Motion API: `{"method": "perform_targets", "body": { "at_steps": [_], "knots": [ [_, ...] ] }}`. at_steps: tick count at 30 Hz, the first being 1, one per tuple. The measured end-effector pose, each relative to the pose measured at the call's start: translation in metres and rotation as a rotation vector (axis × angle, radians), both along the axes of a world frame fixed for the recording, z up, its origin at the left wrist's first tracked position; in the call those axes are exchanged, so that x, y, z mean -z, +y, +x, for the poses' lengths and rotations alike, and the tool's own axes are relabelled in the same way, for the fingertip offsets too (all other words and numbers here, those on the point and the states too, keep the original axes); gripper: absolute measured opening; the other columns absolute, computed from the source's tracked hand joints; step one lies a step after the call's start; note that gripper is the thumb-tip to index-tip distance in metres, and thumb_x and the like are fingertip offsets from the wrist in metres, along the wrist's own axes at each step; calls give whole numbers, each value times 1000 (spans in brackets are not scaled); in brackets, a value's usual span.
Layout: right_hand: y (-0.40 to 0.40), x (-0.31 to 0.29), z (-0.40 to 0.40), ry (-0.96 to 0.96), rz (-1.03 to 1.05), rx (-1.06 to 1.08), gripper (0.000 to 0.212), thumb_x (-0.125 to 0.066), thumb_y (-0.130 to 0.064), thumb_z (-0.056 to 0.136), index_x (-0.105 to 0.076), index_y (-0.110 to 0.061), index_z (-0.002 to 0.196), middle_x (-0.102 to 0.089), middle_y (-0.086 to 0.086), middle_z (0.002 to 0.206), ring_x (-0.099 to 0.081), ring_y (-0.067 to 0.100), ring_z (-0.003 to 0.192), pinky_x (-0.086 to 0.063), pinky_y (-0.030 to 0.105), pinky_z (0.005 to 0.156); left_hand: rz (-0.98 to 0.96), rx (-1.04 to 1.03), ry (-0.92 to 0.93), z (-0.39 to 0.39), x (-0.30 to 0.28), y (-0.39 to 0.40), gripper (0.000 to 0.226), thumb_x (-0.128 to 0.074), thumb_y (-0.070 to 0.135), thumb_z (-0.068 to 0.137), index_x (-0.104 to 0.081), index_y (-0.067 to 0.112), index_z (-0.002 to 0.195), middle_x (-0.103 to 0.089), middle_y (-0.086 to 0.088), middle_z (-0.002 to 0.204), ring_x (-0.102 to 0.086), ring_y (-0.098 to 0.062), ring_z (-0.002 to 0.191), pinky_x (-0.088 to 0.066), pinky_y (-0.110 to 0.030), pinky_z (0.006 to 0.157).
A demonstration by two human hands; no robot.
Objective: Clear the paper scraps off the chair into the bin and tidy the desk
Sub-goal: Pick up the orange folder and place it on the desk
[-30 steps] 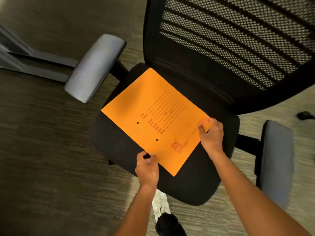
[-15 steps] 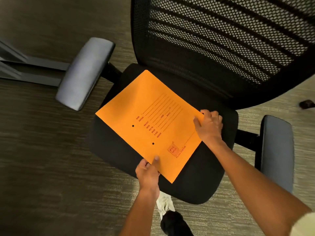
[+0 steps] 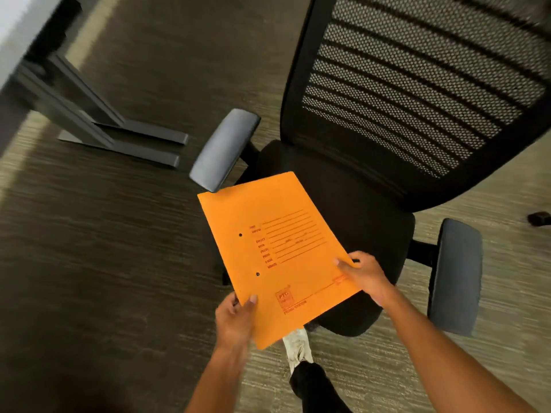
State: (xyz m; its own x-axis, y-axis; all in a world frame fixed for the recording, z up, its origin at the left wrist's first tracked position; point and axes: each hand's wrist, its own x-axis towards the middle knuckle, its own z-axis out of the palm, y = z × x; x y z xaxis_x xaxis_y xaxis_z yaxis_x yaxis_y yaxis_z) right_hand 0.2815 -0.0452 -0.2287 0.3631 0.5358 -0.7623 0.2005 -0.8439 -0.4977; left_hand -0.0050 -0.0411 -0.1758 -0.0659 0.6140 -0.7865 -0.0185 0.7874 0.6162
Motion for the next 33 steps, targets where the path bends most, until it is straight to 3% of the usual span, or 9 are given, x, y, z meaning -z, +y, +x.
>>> {"method": "perform_targets", "body": {
  "at_steps": [6,8,11,14,22,24,27,33],
  "knots": [
    [-20,-79,-53,130,89,26,37,-72,-39,83,-64,-13,108,-72,3,98,-71,16,84,-54,26,61,42,-34,24,-56,-72,-16,13,-59,20,94,-63,16,106,-72,-8,105,-69,-30,95,-58,-48,79],
    [-29,-102,-73,130,112,29,36,-70,-41,83,-63,-14,106,-72,3,97,-70,16,85,-55,28,63,76,-53,34,-71,-95,-28,12,-56,24,96,-63,18,104,-71,-8,105,-69,-30,94,-58,-50,79],
    [-42,-136,-106,107,167,49,31,-67,-42,86,-64,-14,99,-72,5,93,-70,18,82,-58,34,66,153,-100,86,-95,-129,-47,15,-54,28,97,-63,18,104,-72,-8,102,-70,-26,89,-56,-36,66],
    [-47,-169,-138,97,228,52,28,-66,-43,86,-65,-15,91,-73,6,87,-71,21,79,-59,42,71,220,-141,121,-121,-162,-59,22,-54,34,96,-65,17,102,-74,-7,99,-71,-26,87,-56,-34,63],
    [-60,-261,-236,128,416,-46,24,-64,-39,89,-66,-14,88,-72,11,88,-70,26,79,-57,38,65,418,-247,160,-215,-244,-95,32,-52,44,94,-66,15,100,-75,-6,93,-74,-21,78,-56,-28,57],
    [-65,-278,-265,168,453,-86,23,-64,-39,89,-66,-16,89,-72,9,88,-70,24,80,-58,40,65,463,-299,208,-243,-258,-109,34,-52,48,92,-66,17,96,-75,-6,91,-74,-23,77,-59,-35,60],
    [-68,-304,-313,210,513,-166,23,-63,-44,88,-64,-21,91,-71,3,86,-70,18,76,-55,28,53,530,-364,259,-288,-279,-131,34,-53,52,89,-66,21,94,-75,-6,91,-74,-24,75,-62,-48,67],
    [-64,-358,-410,300,633,-319,20,-61,-43,90,-64,-24,95,-73,-1,90,-71,13,79,-54,24,58,688,-503,363,-371,-330,-168,28,-51,52,91,-64,29,98,-73,3,94,-75,-13,73,-56,-20,51]
  ]
}}
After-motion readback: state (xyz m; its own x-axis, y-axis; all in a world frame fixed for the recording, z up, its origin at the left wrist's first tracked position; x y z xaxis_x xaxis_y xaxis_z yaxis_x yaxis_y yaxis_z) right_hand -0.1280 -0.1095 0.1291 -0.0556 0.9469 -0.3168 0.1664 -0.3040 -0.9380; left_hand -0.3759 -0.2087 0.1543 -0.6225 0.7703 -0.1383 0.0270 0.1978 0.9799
